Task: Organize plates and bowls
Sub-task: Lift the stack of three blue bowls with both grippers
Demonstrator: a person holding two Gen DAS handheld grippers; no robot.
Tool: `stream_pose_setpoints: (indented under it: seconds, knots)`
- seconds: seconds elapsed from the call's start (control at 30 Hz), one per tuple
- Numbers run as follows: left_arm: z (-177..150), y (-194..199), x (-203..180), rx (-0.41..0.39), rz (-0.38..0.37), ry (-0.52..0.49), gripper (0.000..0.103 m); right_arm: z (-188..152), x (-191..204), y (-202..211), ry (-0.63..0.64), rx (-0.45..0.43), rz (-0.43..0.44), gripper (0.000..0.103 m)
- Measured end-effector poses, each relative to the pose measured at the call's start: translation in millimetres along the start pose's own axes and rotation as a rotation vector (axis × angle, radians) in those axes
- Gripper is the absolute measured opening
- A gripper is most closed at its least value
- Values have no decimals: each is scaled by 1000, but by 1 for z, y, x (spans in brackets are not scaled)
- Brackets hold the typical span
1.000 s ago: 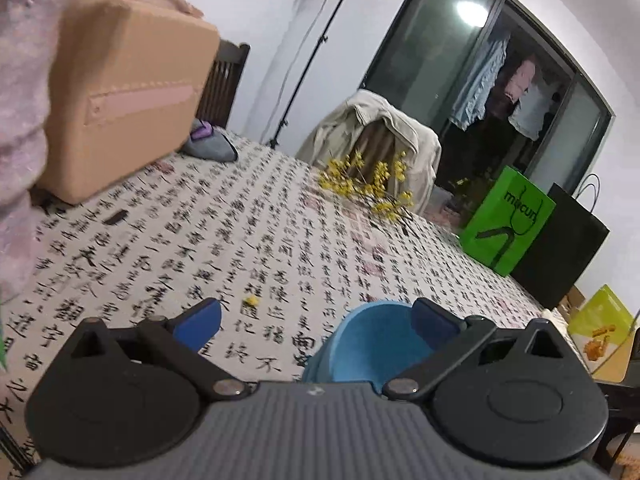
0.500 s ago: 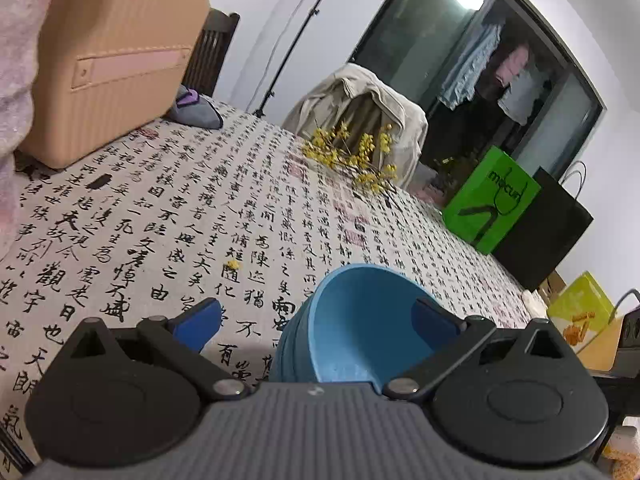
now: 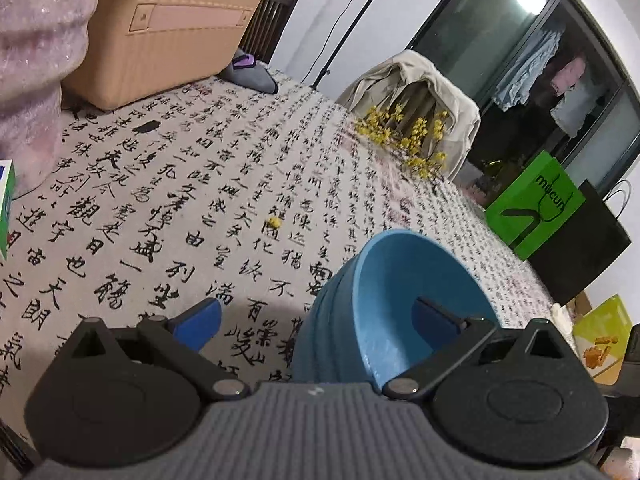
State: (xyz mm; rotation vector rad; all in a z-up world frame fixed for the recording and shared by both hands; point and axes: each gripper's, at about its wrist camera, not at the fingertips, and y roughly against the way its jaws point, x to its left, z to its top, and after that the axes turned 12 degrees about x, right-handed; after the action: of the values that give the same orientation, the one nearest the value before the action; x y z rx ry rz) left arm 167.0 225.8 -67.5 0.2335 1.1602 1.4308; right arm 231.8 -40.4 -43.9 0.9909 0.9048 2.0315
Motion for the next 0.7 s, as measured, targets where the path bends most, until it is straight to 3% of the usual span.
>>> stream_pose_setpoints:
  seconds: [0.2, 0.27, 0.43, 0.5, 0.57, 0.7]
  knots:
    - [-3, -10, -6, 42, 18, 15, 103, 1, -15, -7, -78, 54, 28, 90]
    - [-4, -15, -8, 63, 38, 20, 99, 4, -15, -10, -81, 76, 25, 87]
    - [0, -23, -7, 140, 52, 35, 76, 10, -8, -20, -50, 145, 21, 71]
    - [2, -25, -7, 162, 54, 35, 71, 13, -7, -22, -41, 165, 33, 64]
    - [3, -27, -7, 182, 56, 40, 66, 14, -7, -25, -36, 191, 71, 50]
    - [5, -30, -11, 205, 54, 23, 44, 16, -2, -26, -21, 202, 64, 46]
